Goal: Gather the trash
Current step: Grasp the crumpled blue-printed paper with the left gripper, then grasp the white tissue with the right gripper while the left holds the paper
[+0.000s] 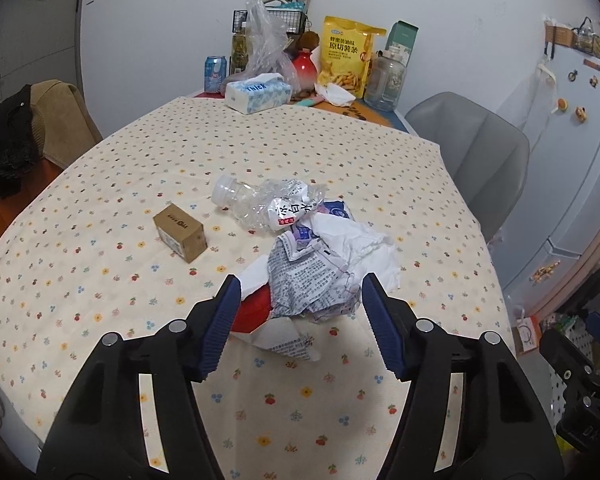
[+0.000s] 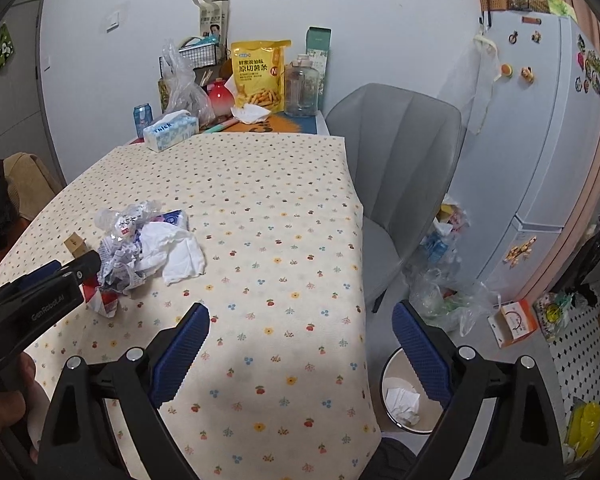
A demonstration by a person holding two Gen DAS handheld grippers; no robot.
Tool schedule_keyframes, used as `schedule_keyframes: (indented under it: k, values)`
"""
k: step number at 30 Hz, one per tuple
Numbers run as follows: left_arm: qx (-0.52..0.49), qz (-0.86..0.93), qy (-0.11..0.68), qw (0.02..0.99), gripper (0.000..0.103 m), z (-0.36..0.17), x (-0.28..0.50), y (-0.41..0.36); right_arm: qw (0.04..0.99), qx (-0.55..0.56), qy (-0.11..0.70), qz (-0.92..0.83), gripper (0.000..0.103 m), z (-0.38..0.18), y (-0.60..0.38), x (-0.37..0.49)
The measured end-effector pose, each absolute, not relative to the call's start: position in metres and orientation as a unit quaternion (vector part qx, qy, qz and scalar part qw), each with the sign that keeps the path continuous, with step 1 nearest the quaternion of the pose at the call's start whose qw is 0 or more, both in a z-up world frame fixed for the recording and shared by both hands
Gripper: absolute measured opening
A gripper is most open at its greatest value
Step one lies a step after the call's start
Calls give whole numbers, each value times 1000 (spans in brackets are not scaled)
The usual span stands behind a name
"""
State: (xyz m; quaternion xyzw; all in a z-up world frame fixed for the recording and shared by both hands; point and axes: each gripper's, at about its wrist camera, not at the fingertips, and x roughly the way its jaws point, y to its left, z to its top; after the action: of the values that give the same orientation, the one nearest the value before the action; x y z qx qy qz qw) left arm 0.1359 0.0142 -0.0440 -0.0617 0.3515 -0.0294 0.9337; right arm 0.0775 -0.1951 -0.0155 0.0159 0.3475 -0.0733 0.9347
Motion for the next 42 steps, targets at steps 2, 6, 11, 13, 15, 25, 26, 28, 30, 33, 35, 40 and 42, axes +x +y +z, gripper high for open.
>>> schedule_keyframes:
  k: [2,6,11,13,15,25,26,28,30,33,35,40,42]
  values:
    - [-58,-30,355,933,62,-46,143,11,934,19,349,-74,90,-17,-199,81]
    - [-45,-36,362,930,56,-52,154,1,932,26,352,-78,90,-20,-206,88]
    - [-29,-36,371,927,56,-60,164,-10,931,28,357,-79,89,-23,-207,93]
    - [-27,-36,374,926,47,-62,165,-10,930,26,359,-80,89,-25,-207,94]
    - [-33,-36,380,924,20,-65,167,-10,929,26,360,-79,89,-26,-206,94]
    - [-51,-33,329,942,6,-32,154,5,932,17,354,-73,88,-17,-192,93]
    - [-53,-33,322,945,6,-27,153,8,933,16,353,-71,88,-16,-190,93]
    - [-54,-32,316,947,6,-20,151,12,934,14,351,-67,88,-14,-185,94]
    - [-57,-29,309,949,6,-15,150,18,935,12,349,-62,88,-12,-180,94]
    - [-58,-23,301,952,6,-9,149,27,936,7,347,-55,88,-9,-171,97]
    - [-57,-19,298,953,6,-7,150,32,937,4,347,-49,88,-8,-165,100]
    - [-46,-3,300,953,6,-10,159,39,935,0,352,-36,87,-11,-153,113]
    - [-40,2,303,952,6,-13,164,40,934,-1,355,-33,87,-13,-149,119]
